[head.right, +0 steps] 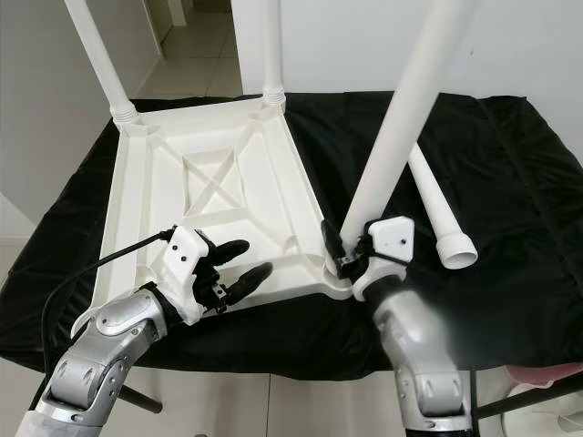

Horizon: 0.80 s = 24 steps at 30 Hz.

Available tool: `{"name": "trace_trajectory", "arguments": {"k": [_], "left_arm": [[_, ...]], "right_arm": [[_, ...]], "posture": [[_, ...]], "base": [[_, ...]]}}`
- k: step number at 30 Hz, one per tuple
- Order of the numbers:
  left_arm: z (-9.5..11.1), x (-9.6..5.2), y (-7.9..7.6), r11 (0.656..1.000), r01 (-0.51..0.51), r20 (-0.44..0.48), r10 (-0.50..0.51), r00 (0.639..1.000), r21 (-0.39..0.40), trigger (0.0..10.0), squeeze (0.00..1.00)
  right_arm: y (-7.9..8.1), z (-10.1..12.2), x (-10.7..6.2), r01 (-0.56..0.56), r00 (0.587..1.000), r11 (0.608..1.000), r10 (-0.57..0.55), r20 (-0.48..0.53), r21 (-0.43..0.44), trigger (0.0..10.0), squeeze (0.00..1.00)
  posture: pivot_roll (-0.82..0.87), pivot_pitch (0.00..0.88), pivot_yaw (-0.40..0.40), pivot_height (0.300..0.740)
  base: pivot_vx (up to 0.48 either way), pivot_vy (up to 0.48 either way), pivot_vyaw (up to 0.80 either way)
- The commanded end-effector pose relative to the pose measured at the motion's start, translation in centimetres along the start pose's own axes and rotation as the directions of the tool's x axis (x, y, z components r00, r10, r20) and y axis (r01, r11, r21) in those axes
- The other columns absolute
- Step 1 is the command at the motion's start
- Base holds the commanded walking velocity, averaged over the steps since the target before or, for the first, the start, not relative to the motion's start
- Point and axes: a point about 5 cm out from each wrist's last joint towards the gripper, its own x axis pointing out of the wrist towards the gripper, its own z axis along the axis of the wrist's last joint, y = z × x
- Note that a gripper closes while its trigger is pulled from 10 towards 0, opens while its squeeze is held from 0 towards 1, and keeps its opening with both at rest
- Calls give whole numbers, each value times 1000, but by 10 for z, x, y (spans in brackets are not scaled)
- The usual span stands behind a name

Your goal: Building children table

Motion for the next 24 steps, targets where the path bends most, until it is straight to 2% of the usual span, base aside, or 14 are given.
{"name": "trace_trajectory", "arguments": {"k": [1,2,7,9,11,12,17,18,19,20,21,22,23,24], "left_arm": [[1,-1,1,1000,2,2,-2,1000,-21,10000,949],[3,0,0,999,16,9,-15,1000,-37,10000,1000],[14,7,0,999,47,40,-47,998,-17,10000,1000],[24,13,-3,997,83,59,-83,995,12,10000,1000],[28,15,-4,995,93,65,-95,993,25,10000,1000],[35,18,-6,993,114,79,-117,990,41,10000,0],[41,21,-8,990,135,87,-139,986,51,10000,0],[51,24,-11,982,179,107,-184,977,56,10000,0],[51,24,-11,982,179,107,-184,977,56,10000,0],[64,27,-14,970,236,133,-242,961,61,10000,0],[64,27,-14,970,236,133,-242,961,61,10000,0],[75,28,-16,955,293,155,-297,942,50,10000,0],[75,28,-16,955,293,155,-297,942,50,10000,0],[84,28,-18,937,347,174,-348,921,39,10000,0]], "right_arm": [[2,8,1,-40,999,999,40,18,16,10000,0],[2,9,2,-59,998,998,58,14,14,10000,0],[6,9,5,-195,981,981,195,-22,25,10000,0],[9,8,6,-295,954,954,297,-48,56,10000,0],[10,8,6,-327,942,943,330,-54,70,10000,0],[11,8,7,-362,928,929,366,-65,72,10000,0],[10,8,8,-392,914,917,398,-78,79,10000,0],[11,7,9,-437,892,896,442,-97,76,10000,0],[11,7,9,-437,892,896,442,-97,76,10000,0],[11,6,10,-499,854,863,505,-125,78,10000,0],[11,6,10,-499,854,863,505,-125,78,10000,0],[11,4,9,-551,818,831,555,-152,76,10000,0],[11,4,9,-551,818,831,555,-152,76,10000,0],[12,2,9,-592,784,802,596,-175,78,10000,0]], "posture": [[-68,80,56,740],[-68,80,56,740],[-69,70,58,740],[-67,66,58,740],[-67,66,58,740],[-67,56,63,740],[-66,46,65,740],[-67,40,63,740],[-67,40,63,740],[-67,34,60,740],[-67,34,60,740],[-66,30,54,740],[-66,30,54,740],[-66,30,54,740]], "base": [[0,0,0],[0,0,0],[0,0,0],[0,0,0],[0,0,0],[0,0,0],[0,0,0],[0,0,0],[0,0,0],[0,0,0],[0,0,0],[0,0,0],[0,0,0],[0,0,0]]}}
